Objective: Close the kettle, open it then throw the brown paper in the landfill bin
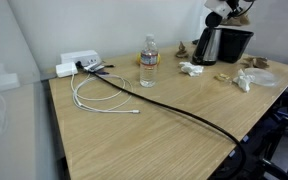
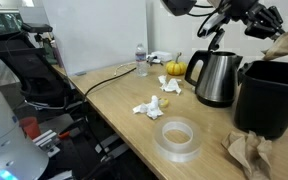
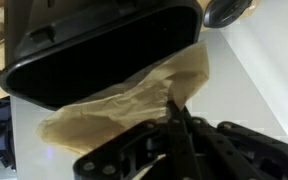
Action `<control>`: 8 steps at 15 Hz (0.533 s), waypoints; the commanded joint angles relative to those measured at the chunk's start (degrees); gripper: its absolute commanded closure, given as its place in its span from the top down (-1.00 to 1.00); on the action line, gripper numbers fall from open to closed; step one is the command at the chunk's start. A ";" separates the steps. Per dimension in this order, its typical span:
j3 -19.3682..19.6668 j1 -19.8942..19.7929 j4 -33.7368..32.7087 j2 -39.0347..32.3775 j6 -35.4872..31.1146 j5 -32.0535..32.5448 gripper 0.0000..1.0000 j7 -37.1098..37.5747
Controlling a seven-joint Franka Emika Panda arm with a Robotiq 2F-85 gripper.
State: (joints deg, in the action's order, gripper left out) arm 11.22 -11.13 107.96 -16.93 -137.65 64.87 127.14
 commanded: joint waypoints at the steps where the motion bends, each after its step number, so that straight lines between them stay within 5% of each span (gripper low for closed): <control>1: 0.90 1.33 -1.03 -1.82 2.74 1.22 -1.00 1.40; 2: 0.84 1.41 -1.02 -2.08 3.05 1.01 -1.00 1.18; 3: 0.83 1.52 -1.04 -2.30 3.30 0.99 -0.55 1.03; 8: 0.91 1.70 -0.61 -0.95 3.45 1.41 0.09 0.94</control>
State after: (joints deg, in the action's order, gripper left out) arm 11.34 -10.23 107.56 -18.53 -135.32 64.87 127.32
